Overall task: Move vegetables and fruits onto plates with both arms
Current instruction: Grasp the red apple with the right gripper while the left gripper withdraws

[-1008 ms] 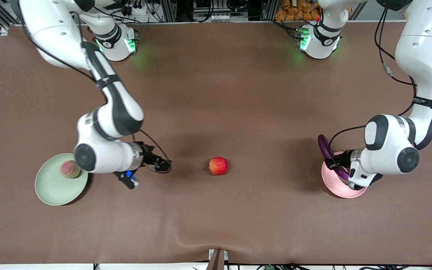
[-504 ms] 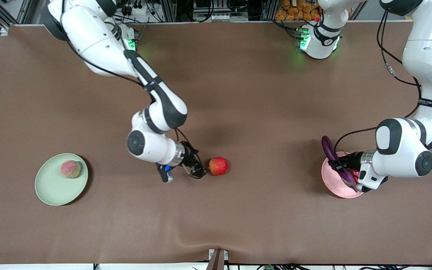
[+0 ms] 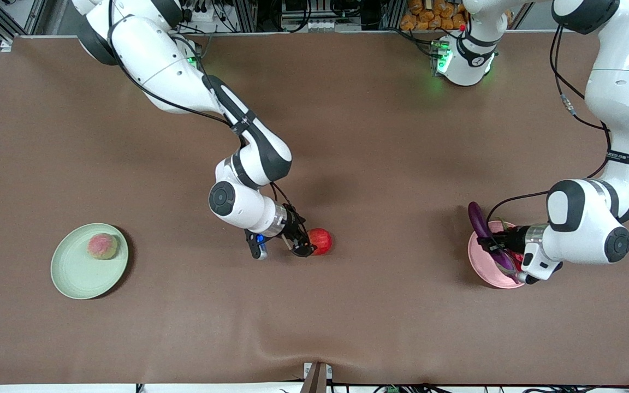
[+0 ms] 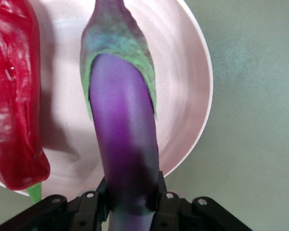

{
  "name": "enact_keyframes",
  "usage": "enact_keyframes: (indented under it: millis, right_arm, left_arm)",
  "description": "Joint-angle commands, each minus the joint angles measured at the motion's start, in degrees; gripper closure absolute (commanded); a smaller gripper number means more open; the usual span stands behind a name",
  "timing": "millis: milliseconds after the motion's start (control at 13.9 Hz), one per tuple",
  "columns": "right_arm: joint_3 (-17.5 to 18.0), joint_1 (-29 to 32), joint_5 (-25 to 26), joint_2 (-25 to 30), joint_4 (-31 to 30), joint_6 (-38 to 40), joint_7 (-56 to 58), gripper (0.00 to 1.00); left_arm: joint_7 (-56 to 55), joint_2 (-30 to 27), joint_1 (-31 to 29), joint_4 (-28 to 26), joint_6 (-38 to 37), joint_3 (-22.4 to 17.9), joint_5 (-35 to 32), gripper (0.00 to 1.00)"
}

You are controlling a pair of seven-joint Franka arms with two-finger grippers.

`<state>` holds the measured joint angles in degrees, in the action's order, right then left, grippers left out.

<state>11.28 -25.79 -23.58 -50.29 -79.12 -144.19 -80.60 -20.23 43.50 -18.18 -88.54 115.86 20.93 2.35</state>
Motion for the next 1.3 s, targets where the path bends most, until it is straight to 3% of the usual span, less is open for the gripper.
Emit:
enact_keyframes:
  millis: [0,144,216,288,360,432,576,792,1080,1223]
  right_arm:
    - [-0.91,-2.07,-0.76,-2.7,1.16,-5.55,-1.49,0.0]
    - [-1.0,-2.94,-0.59,-3.93,1.16,-8.29,-1.32,0.0]
    - [-1.0,-3.03,-0.67,-4.55,1.42,-8.47,-1.23,0.07]
    - [-1.0,-3.12,-0.59,-4.64,1.34,-8.56,-1.32,0.53]
    - [-1.0,-3.04,-0.67,-4.73,1.34,-8.47,-1.32,0.83]
    - [-1.0,-2.86,-0.59,-4.38,1.34,-8.3,-0.97,1.0]
    - [-0.91,-1.02,-0.76,-2.8,1.25,-6.29,-0.36,1.0]
    - [-0.91,1.79,0.81,0.71,1.51,3.89,1.48,1.0]
    - [-0.91,11.79,1.7,5.63,3.78,27.67,16.21,1.0]
    - [-1.18,17.23,3.36,7.57,4.85,38.24,27.36,1.0]
  left_arm:
    - [1.42,-0.08,-1.42,2.24,-1.34,0.69,2.13,0.0]
    - [1.07,-1.3,-1.77,2.15,-1.86,1.12,2.49,0.0]
    - [1.07,-2.09,-2.04,2.24,-3.52,1.13,2.49,0.0]
    - [1.07,-3.06,-2.39,2.24,-5.01,1.21,2.4,0.0]
    - [1.07,-4.37,-2.39,2.24,-5.73,1.21,2.4,0.0]
    - [0.98,-5.78,-2.3,2.24,-6.43,1.21,2.4,0.0]
    - [0.54,-9.55,-2.3,2.24,-9.5,1.3,2.57,0.0]
    - [0.1,-17.1,-2.3,2.24,-15.03,1.21,2.93,0.0]
    - [0.36,-28.36,-1.78,2.5,-20.75,1.3,1.44,0.0]
    - [1.41,-33.11,-1.6,4.42,-23.56,2.09,-2.59,0.0]
